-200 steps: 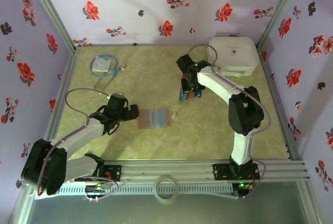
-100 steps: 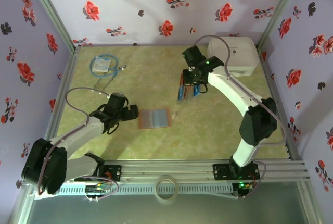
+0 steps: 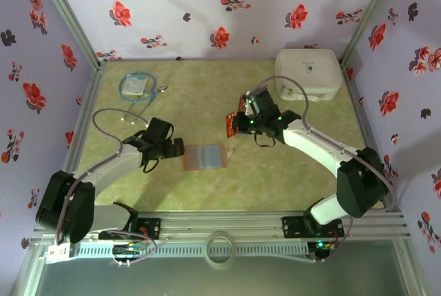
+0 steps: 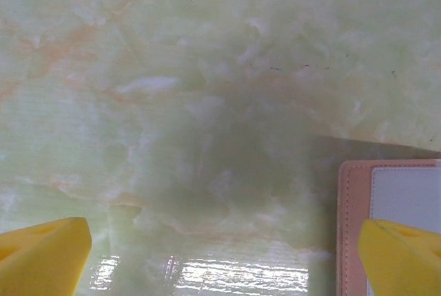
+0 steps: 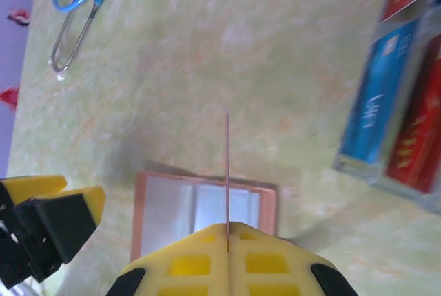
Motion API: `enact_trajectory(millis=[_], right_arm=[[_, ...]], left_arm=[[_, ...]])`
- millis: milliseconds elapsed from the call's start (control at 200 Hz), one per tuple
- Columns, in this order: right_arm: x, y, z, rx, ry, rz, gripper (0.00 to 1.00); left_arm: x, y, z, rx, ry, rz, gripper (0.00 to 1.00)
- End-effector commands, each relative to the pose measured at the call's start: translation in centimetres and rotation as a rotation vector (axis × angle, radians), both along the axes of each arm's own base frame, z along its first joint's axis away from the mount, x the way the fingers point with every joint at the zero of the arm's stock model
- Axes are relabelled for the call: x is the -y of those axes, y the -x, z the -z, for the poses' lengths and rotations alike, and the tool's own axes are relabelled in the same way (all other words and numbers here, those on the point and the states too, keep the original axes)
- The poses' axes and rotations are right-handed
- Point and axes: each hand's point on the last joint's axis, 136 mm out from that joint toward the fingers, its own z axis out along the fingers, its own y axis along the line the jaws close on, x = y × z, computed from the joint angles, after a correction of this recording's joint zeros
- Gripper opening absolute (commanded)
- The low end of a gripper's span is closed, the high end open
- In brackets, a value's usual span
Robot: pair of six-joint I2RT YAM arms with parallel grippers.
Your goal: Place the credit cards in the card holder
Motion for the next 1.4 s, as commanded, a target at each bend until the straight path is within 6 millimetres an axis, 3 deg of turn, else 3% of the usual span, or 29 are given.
enact_trajectory(millis=[0,480,615,910,1390], right_arm=[[-2.9,0.1,-1.8,0.068,-0.165,-0.029,0.0],[-6.6,2.1,3.4,0.03,-0.352,-0.078,0.0],[-6.3,2.4,5.0,0.018,-0.357,-0.057,0.0],[-6.0,3.4,5.8,0.009,-0.372,-0.069,0.0],[-7.0,4.3,8.7,-0.064,-0.33,-0.119,0.0]], left_arm=[[0.1,0.1,-0.8,-0.004,0.006,0.013,1.0],[0.5,1.6,0.0,-0.02,0.005,0.032,1.0],[1.5,1.5,0.1,-0.014,-0.001,0.063,1.0],[3.5,1.3,0.6,-0.009,-0.085,0.136,1.0],[2.8,1.9,2.1,-0.018,-0.186,0.141,1.0]])
